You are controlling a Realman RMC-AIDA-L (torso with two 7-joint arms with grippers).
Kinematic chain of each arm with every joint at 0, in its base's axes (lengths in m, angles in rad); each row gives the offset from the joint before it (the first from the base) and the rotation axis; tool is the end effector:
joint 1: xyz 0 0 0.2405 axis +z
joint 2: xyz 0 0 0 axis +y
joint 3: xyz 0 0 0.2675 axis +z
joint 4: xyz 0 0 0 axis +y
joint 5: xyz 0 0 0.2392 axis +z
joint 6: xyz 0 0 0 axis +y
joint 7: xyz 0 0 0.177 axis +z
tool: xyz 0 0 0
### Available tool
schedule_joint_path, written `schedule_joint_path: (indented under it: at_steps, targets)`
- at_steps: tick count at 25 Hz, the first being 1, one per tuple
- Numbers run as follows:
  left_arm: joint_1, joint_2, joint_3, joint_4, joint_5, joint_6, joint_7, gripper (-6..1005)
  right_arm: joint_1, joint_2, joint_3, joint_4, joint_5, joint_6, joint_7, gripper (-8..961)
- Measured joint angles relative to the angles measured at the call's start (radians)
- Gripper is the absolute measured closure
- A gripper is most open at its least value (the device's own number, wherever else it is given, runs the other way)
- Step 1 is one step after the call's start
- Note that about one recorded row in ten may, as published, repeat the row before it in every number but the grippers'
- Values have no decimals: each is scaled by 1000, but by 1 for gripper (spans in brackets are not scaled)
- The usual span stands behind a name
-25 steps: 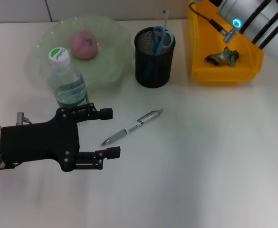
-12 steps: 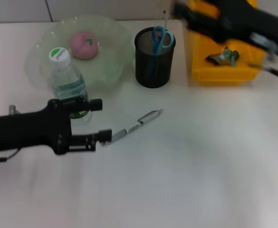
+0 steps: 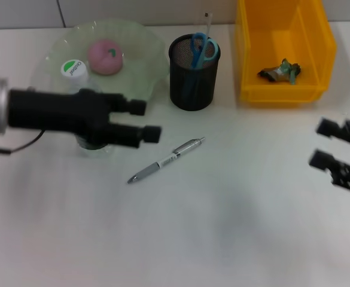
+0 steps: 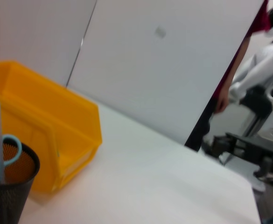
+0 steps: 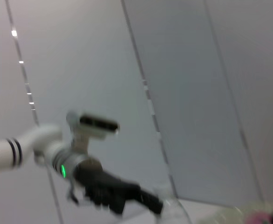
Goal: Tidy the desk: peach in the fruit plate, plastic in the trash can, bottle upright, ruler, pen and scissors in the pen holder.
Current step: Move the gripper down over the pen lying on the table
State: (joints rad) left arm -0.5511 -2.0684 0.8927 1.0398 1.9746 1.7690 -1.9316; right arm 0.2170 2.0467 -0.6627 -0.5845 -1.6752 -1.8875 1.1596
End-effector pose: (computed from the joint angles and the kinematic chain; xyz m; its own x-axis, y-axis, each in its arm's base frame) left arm -0.1972 0.3682 0.0043 0.7950 0.4876 0.3610 0.4942 -0.8656 0.0809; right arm 0.3186 0.2601 0.0126 0.5816 -0.2027 -0.7878 -0.4830 -0.8654 -0.1338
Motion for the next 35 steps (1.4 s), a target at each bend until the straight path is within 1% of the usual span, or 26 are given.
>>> schedule_joint_path:
  at_steps: [1, 2, 3, 4, 6, 7, 8, 9, 11, 12, 13, 14, 15, 16, 17, 18, 19, 22, 25, 28, 30, 31, 32, 35]
  targets:
    - [0, 0, 0, 0, 0, 0, 0, 175, -11, -1, 18, 14, -21, 0, -16, 280]
    - [-24, -1, 111, 116, 31, -52, -165, 175, -29, -2, 49, 29, -52, 1, -39, 280]
    - [-24, -1, 111, 116, 31, -52, -165, 175, -29, -2, 49, 29, -52, 1, -39, 280]
    - [-32, -2, 156, 160, 47, -72, -220, 175, -41, 0, 69, 33, -84, -2, -57, 280]
    - [-49, -3, 247, 240, 89, -115, -322, 175, -45, 2, 73, 33, -98, -3, -62, 280]
    - [-74, -4, 365, 304, 157, -166, -423, 175, -51, 3, 76, 33, -121, -5, -71, 280]
    - [-74, -4, 365, 304, 157, -166, -423, 175, -51, 3, 76, 33, -121, -5, -71, 280]
    - [-85, -5, 407, 321, 183, -182, -453, 175, -52, 3, 76, 34, -132, -6, -75, 280]
    - [-109, -9, 518, 347, 257, -223, -528, 175, -55, 3, 76, 34, -156, -8, -84, 280]
    - [-122, -11, 609, 355, 310, -259, -582, 175, -57, 0, 79, 35, -180, -9, -100, 280]
    - [-122, -11, 609, 355, 310, -259, -582, 175, -59, -2, 84, 36, -191, -10, -108, 280]
    - [-127, -12, 668, 357, 344, -289, -615, 175, -62, -3, 90, 37, -203, -10, -117, 280]
    - [-128, -12, 687, 358, 356, -302, -627, 175, -62, -3, 90, 37, -203, -10, -117, 280]
    - [-129, -12, 725, 360, 383, -327, -648, 175, -64, -3, 100, 37, -212, -12, -122, 280]
    - [-129, -12, 749, 362, 402, -346, -662, 175, -68, -3, 112, 38, -224, -14, -128, 280]
    - [-129, -12, 749, 362, 402, -346, -662, 175, -68, -3, 112, 38, -224, -14, -128, 280]
    - [-126, -12, 820, 362, 474, -405, -700, 175, -70, -3, 116, 38, -229, -13, -130, 281]
    - [-122, -12, 876, 350, 535, -454, -737, 175, -70, -2, 118, 38, -230, -7, -130, 281]
    - [-120, -12, 899, 324, 562, -491, -760, 175, -69, -1, 121, 38, -230, -7, -130, 281]
    - [-120, -12, 900, 310, 563, -502, -763, 175, -65, -1, 121, 39, -231, -7, -130, 281]
    - [-126, -12, 900, 267, 563, -515, -767, 175, -61, -1, 121, 40, -231, -7, -130, 281]
    - [-126, -12, 900, 267, 563, -515, -767, 175, -60, -1, 121, 40, -231, -7, -129, 281]
    - [-137, -12, 898, 241, 566, -517, -772, 175, -58, -1, 121, 40, -231, -5, -127, 281]
    - [-137, -12, 898, 241, 566, -517, -772, 174, -55, 0, 119, 40, -232, -1, -127, 281]
